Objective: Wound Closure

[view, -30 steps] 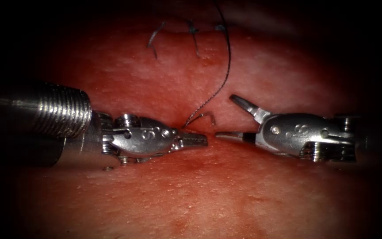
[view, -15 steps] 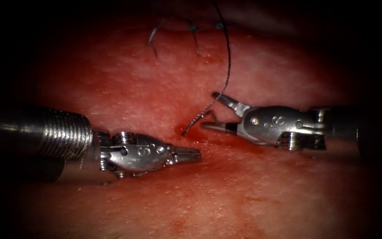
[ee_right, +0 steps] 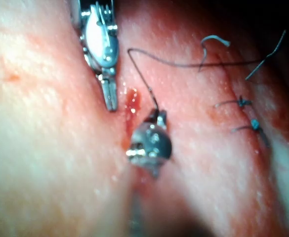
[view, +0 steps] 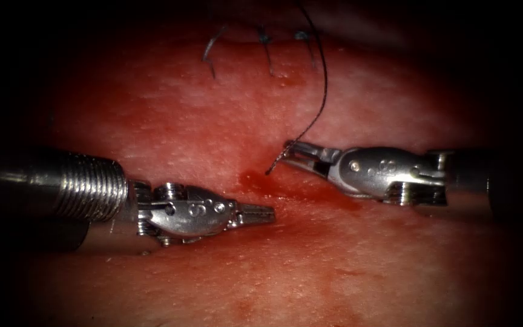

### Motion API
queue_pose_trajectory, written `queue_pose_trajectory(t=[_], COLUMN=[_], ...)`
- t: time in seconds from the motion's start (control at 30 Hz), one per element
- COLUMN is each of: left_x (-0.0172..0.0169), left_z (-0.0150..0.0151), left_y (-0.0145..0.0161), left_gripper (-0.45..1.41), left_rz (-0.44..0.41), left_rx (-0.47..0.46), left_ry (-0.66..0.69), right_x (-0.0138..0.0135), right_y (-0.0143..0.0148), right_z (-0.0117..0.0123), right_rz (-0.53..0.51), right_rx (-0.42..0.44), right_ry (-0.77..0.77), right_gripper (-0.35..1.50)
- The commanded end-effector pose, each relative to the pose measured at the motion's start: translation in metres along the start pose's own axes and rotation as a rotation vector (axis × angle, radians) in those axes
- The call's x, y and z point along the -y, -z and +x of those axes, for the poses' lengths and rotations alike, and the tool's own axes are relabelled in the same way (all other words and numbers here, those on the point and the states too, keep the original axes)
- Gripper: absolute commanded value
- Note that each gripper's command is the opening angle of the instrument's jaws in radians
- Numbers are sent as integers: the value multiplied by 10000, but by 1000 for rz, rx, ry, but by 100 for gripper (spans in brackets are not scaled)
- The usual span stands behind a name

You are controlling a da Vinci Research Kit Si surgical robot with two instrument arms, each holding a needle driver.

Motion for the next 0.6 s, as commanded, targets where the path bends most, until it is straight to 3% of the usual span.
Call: queue_pose_trajectory(t=[0.03,0.33,0.6], left_x=[1,4,5], left_z=[1,5,7], left_y=[-8,-13,-12], left_gripper=[-21,-21,-23], left_rz=[0,3,2], left_rx=[-1,-1,-1], left_ry=[1,4,6], right_x=[-10,-30,-42], right_y=[-1,13,8], right_z=[0,28,29], right_rz=[5,43,67], right_rx=[-32,-118,-131], right_ry=[33,85,52], right_gripper=[-35,-35,-35])
